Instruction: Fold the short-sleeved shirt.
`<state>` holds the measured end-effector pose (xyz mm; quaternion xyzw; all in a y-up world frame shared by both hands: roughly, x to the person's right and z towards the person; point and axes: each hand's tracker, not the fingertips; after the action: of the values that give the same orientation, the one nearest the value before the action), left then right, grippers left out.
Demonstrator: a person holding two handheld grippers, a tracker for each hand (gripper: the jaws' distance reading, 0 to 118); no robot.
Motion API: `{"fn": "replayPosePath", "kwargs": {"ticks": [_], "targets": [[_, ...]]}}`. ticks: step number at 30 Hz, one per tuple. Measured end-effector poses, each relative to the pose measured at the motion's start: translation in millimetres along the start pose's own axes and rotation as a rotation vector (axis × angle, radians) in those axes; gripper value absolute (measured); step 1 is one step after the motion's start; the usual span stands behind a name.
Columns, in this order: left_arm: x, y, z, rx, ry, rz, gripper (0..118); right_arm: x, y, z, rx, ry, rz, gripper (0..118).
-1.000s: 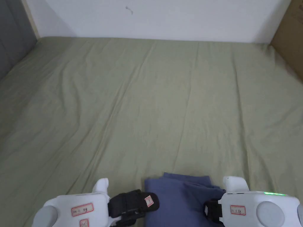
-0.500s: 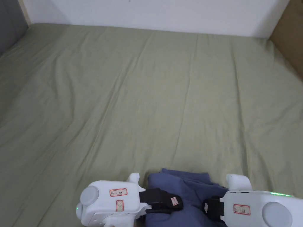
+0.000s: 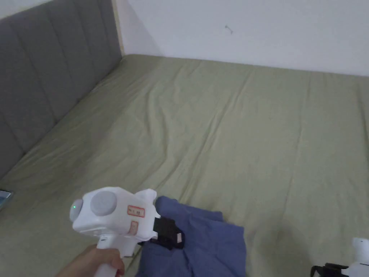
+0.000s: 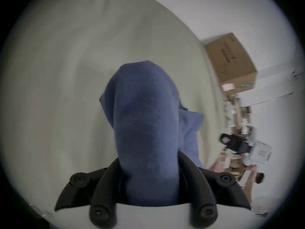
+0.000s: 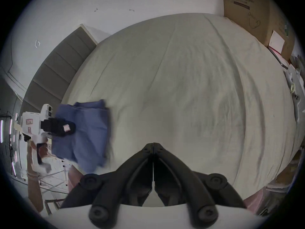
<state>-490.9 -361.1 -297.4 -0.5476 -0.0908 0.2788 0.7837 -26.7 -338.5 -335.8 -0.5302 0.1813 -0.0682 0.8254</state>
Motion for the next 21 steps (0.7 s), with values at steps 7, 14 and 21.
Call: {"fn": "replayPosePath", "kwargs": {"ticks": [7, 14, 21], "targets": [[-87.0, 44.2, 77.7, -0.053, 0.628, -0.158, 22, -11.1, -8.1, -11.6, -0.045, -0.017, 0.022, 0], [-143.0, 55.1, 88.1, -0.130, 1.008, -0.254, 79, -25.1, -6.8, -18.2, -0.069, -0.026, 0.032, 0], [-119.9, 36.4, 109.0, -0.014, 0.911, -0.152, 98, -26.1, -4.7, -19.9, -0.080, -0.031, 0.041, 0]]}}
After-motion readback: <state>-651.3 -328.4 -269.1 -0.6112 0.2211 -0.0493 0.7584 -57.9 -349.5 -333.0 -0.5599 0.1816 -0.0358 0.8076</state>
